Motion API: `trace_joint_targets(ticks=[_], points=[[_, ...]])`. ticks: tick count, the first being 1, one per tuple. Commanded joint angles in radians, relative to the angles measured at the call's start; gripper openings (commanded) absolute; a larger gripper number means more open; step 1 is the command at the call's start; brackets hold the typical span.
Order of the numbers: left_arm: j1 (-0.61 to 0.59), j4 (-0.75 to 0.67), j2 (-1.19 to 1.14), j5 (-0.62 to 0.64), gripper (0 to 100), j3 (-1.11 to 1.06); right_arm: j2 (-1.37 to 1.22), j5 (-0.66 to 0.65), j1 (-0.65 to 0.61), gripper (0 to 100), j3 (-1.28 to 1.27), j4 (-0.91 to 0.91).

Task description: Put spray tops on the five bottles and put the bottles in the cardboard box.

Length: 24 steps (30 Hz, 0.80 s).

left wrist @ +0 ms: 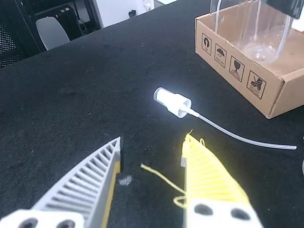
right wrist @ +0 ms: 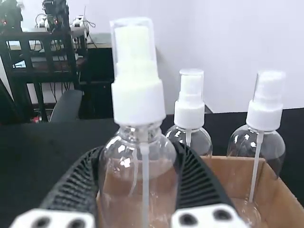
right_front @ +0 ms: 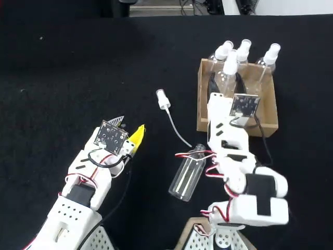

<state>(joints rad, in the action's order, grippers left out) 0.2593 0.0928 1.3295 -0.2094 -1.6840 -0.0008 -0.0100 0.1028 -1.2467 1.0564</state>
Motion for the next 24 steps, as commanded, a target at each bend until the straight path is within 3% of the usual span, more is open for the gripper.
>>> trace_joint_targets(ticks=[1, 9, 21, 24], points=[[0.002, 0.003, 0.011, -0.003, 21, -0.024, -0.050, -0.002, -0.014, 1.1, 0.031, 0.074], [0.002, 0.003, 0.011, -0.003, 21, -0.024, -0.165, -0.002, -0.014, 1.1, 0.033, 0.195], [0.002, 0.003, 0.011, -0.003, 21, -0.024, -0.223, -0.002, -0.015, 1.4, 0.041, 0.198], [0.002, 0.003, 0.011, -0.003, 21, -0.024, -0.223, -0.002, -0.026, 6.5, 0.039, 0.198]])
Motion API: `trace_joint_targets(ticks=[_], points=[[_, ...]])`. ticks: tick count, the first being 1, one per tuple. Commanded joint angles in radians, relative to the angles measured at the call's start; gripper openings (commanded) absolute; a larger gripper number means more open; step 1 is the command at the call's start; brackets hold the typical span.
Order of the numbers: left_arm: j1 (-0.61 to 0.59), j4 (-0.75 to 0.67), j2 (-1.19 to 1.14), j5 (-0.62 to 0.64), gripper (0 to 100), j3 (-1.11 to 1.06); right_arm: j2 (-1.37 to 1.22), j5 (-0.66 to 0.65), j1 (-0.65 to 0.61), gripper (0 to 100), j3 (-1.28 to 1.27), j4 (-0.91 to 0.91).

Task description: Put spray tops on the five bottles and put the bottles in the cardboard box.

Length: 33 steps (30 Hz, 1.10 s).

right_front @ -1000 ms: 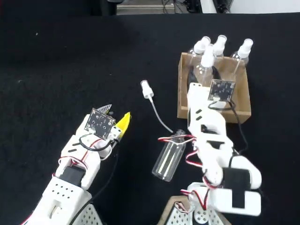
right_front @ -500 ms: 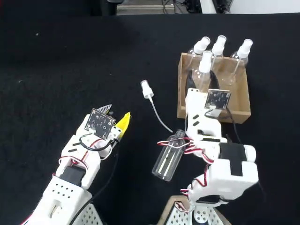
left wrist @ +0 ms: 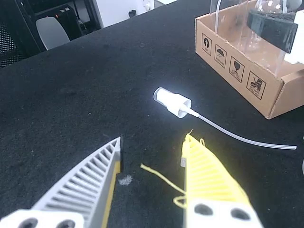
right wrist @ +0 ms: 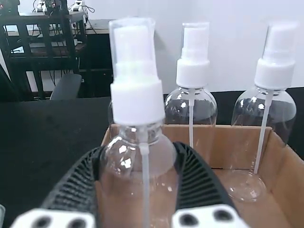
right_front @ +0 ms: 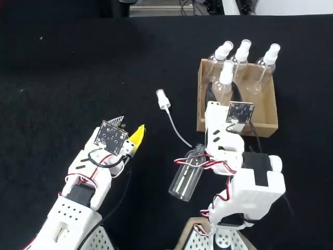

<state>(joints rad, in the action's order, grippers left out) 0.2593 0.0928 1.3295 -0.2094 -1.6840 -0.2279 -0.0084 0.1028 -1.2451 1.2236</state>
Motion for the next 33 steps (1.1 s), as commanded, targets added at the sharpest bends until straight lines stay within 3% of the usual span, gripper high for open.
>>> trace_joint_targets(ticks=[1, 5, 16, 23, 33], points=[[0.002, 0.003, 0.011, -0.003, 21, -0.024, 0.004, -0.003, -0.037, 9.6, 0.031, 0.031], [0.002, 0.003, 0.011, -0.003, 21, -0.024, 0.004, -0.003, -0.072, 17.7, 0.016, 0.034], [0.002, 0.002, 0.011, -0.003, 21, -0.024, 0.005, -0.002, -0.068, 18.6, 0.015, 0.037], [0.002, 0.002, 0.011, -0.003, 21, -0.024, 0.013, -0.002, -0.075, 37.4, -0.019, 0.038], [0.002, 0.002, 0.011, -0.003, 21, -0.024, 0.159, -0.002, -0.074, 37.8, -0.119, 0.071]])
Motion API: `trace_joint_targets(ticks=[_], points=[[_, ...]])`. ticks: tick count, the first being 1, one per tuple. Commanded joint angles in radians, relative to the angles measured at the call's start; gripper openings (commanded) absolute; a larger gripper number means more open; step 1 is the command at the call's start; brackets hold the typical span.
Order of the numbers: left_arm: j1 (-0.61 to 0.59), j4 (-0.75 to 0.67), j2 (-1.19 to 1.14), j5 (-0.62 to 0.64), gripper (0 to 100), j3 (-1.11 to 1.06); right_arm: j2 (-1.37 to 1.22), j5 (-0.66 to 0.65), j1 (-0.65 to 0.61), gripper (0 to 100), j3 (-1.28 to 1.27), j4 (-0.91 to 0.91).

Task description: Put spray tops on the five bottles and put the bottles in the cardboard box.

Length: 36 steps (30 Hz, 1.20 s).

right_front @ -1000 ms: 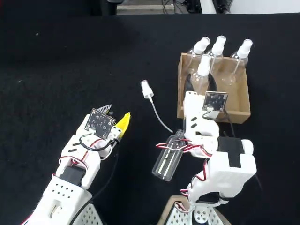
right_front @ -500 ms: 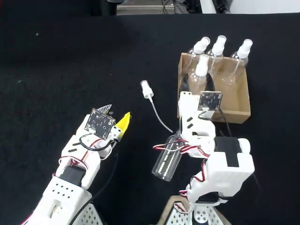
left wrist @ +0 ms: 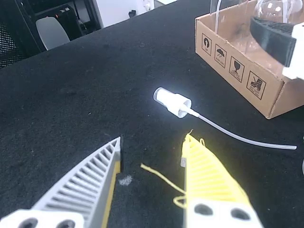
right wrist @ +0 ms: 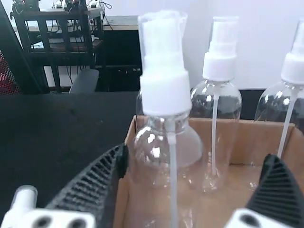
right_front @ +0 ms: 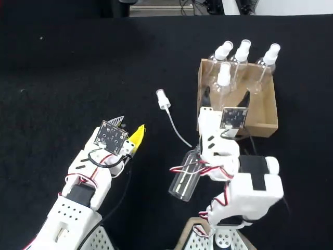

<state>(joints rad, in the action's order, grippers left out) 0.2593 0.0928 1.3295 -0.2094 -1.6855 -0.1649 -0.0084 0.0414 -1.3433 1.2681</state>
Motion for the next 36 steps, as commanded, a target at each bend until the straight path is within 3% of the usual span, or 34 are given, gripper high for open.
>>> trace_joint_targets(ticks=[1, 20, 29, 36], points=[[0.002, 0.002, 0.011, -0.003, 21, -0.022, 0.119, -0.002, -0.012, 37.8, -0.031, 0.026], [0.002, 0.002, 0.011, -0.003, 21, -0.022, 0.476, -0.002, -0.005, 37.8, -0.274, -0.009], [0.002, 0.002, 0.011, -0.003, 21, -0.022, 0.802, 0.000, -0.003, 37.8, -0.280, -0.470], [0.002, 0.002, 0.011, -0.003, 21, -0.022, 1.182, 0.005, -0.006, 37.8, -0.248, -1.069]])
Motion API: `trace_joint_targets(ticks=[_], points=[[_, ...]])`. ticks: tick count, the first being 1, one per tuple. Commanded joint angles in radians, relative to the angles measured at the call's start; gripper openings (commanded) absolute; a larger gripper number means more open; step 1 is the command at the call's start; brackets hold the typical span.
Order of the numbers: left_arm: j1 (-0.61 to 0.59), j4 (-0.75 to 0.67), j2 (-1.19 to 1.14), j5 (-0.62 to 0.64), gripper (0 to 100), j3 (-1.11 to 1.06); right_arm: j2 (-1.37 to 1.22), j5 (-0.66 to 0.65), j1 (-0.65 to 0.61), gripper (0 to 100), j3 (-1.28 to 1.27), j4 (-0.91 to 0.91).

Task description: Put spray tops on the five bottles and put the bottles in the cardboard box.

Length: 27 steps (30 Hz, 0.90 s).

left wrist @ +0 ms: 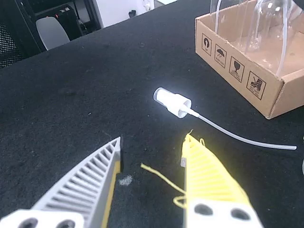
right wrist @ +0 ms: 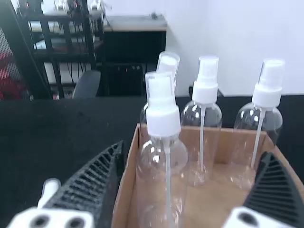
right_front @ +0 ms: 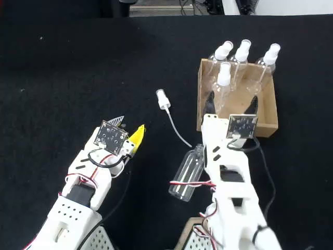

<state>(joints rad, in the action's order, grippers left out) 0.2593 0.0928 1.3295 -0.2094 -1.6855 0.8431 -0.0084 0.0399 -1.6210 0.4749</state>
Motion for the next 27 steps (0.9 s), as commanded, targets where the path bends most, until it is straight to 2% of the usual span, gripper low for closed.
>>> trace_joint_targets(ticks=[1, 6, 11, 14, 17, 21, 27], points=[[0.002, 0.002, 0.011, -0.003, 21, -0.022, 0.231, 0.005, -0.005, 37.8, 0.044, -0.384], [0.002, 0.002, 0.011, -0.003, 21, -0.022, 0.521, 0.046, -0.011, 37.8, 0.142, -0.891], [0.002, 0.002, 0.011, -0.003, 21, -0.022, 0.771, 0.186, -0.012, 37.8, 0.225, -1.209], [0.002, 0.002, 0.011, -0.003, 21, -0.022, 0.874, 0.207, -0.054, 37.8, 0.228, -1.316], [0.002, 0.002, 0.011, -0.003, 21, -0.022, 0.908, 0.210, -0.152, 37.8, 0.236, -1.419], [0.002, 0.002, 0.011, -0.003, 21, -0.022, 0.906, 0.264, -0.265, 37.8, 0.243, -1.453], [0.002, 0.002, 0.011, -0.003, 21, -0.022, 0.866, 0.275, -0.279, 37.8, 0.246, -1.453]])
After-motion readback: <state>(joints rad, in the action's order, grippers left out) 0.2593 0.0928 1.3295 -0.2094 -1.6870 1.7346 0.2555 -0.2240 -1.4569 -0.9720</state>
